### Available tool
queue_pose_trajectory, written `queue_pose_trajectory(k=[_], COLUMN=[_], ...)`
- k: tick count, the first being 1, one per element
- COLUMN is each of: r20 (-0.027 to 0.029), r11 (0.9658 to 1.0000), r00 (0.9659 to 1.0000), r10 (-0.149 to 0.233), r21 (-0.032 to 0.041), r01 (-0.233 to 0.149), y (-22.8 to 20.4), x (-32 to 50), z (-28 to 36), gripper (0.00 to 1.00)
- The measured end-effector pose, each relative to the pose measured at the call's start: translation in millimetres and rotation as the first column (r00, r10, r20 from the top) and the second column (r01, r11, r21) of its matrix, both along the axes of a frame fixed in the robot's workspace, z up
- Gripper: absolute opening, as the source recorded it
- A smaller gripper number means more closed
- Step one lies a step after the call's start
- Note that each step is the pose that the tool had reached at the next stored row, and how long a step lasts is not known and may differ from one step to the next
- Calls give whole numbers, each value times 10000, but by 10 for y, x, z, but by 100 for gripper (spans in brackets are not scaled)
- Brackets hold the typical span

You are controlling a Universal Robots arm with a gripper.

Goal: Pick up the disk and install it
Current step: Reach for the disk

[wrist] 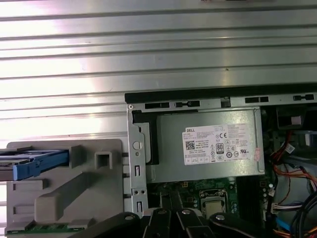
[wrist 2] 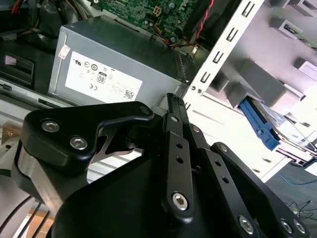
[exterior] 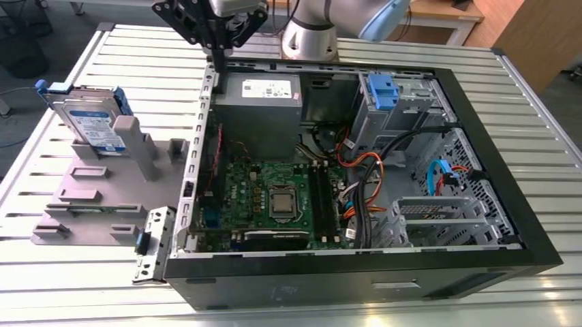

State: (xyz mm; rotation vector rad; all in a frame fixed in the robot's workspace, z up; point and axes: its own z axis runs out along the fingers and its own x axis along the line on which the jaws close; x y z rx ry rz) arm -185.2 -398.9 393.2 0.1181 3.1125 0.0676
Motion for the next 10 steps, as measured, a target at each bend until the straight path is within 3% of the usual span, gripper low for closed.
queue_pose_trajectory(k=[10], r20=[0], r11=[10000], r00=[10000], r10=[0], r21=[0], r01=[0], y=[0], x=[-180], z=[-1], gripper=[11])
